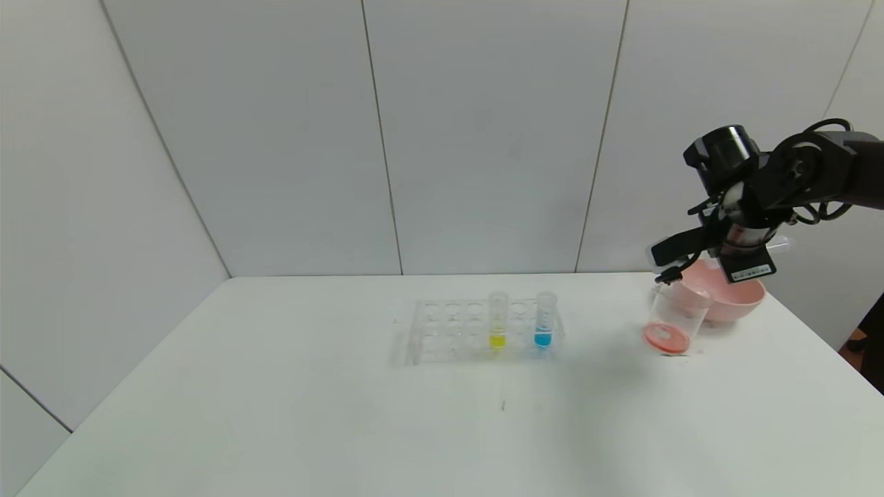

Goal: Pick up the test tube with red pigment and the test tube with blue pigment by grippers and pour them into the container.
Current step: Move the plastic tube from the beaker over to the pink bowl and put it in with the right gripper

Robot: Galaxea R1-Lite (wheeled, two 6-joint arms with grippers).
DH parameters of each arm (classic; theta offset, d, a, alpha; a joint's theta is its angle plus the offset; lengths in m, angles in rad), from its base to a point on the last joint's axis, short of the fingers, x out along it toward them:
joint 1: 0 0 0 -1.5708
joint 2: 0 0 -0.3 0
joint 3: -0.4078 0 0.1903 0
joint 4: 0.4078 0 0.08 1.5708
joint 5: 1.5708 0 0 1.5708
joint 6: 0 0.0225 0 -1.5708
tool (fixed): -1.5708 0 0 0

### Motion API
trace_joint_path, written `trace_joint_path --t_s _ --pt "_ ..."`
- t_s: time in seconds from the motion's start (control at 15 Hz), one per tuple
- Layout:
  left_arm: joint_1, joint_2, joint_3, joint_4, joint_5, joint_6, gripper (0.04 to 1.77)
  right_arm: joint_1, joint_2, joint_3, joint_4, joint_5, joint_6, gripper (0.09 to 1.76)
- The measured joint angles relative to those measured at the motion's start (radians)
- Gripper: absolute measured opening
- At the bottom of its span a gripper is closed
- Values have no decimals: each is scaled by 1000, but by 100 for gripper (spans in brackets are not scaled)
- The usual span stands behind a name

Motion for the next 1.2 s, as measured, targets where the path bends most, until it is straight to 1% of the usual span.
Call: trace_joint_path --t_s 0.67,0.8,0.87,1.0,1.13,1.2 --pt "0 0 0 0 0 0 176 11 -9 0 9 1 -2 50" --pt "0 0 0 0 0 0 176 11 -16 0 -1 15 7 50" --pt "0 0 0 0 0 0 176 6 -22 0 -7 39 14 50" --pt "0 0 0 0 0 0 176 -5 -38 0 -13 131 47 50" --pt "0 0 0 0 0 0 176 -23 -53 0 -14 259 127 50" --pt "0 0 0 0 0 0 176 -35 -61 0 -15 344 181 50"
